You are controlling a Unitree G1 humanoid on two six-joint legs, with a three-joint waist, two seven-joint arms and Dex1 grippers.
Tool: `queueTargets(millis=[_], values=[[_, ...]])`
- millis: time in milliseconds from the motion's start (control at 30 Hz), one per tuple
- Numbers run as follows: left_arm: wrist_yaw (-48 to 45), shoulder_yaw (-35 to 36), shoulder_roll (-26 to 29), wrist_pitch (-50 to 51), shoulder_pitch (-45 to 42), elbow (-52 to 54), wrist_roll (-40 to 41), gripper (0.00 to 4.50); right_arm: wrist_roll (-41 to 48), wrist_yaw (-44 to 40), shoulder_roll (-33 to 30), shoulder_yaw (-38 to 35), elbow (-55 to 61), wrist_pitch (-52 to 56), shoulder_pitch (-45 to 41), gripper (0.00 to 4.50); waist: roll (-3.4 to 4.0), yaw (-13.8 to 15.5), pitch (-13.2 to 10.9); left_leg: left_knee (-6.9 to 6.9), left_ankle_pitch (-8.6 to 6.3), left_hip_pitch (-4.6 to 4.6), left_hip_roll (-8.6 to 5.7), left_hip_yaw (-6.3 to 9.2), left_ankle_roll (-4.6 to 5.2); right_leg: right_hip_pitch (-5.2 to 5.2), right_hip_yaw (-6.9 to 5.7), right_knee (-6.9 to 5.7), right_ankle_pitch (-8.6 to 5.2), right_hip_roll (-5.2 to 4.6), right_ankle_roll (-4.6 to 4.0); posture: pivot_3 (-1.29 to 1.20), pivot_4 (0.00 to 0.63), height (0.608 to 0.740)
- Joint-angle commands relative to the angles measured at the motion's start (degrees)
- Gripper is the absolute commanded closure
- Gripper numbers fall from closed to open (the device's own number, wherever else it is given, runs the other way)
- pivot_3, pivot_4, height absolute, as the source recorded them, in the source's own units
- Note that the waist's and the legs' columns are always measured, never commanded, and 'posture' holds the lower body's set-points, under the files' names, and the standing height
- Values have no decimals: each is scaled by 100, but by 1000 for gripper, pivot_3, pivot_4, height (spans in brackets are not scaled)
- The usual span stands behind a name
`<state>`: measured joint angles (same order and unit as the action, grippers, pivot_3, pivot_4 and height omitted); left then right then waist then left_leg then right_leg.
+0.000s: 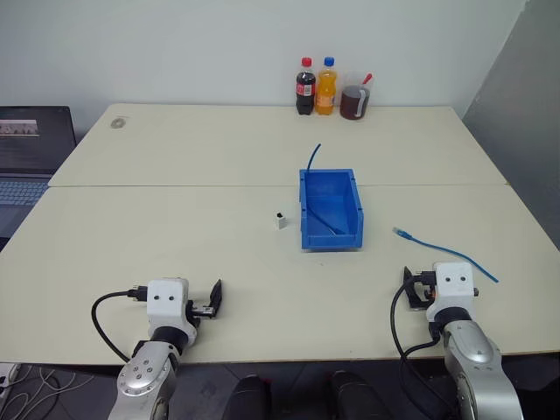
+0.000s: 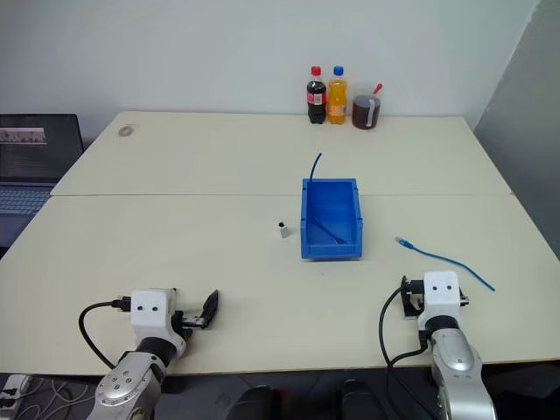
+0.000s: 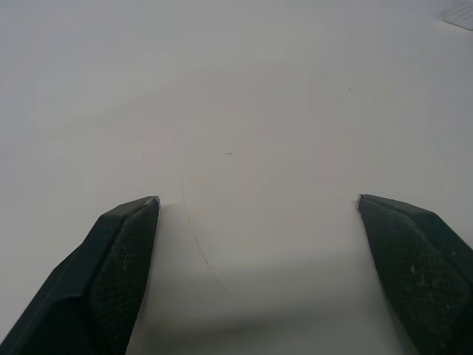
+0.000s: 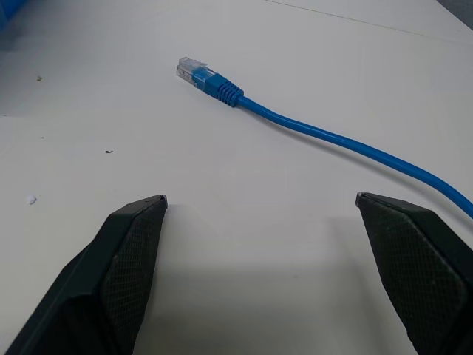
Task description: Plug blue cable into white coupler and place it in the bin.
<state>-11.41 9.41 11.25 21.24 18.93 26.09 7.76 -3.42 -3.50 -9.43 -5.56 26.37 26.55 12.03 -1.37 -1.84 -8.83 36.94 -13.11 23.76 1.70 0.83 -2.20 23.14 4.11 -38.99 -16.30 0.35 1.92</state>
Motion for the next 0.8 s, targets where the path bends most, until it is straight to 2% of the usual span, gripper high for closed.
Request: queueTargets(millis=[33, 800], values=[[44, 42, 33, 10, 27, 168, -3, 0, 0, 30, 7, -42, 285, -148, 4, 143, 0, 0, 0, 0, 0, 0, 0, 0, 0, 0, 0, 0, 0, 0, 0, 0, 150, 740], [102, -85, -25, 51, 41, 210, 98, 0, 13, 18, 18, -65, 391, -147, 79, 143, 0, -1, 0, 0, 0, 0, 0, 1, 0, 1, 0, 0, -1, 1, -2, 0, 150, 740]])
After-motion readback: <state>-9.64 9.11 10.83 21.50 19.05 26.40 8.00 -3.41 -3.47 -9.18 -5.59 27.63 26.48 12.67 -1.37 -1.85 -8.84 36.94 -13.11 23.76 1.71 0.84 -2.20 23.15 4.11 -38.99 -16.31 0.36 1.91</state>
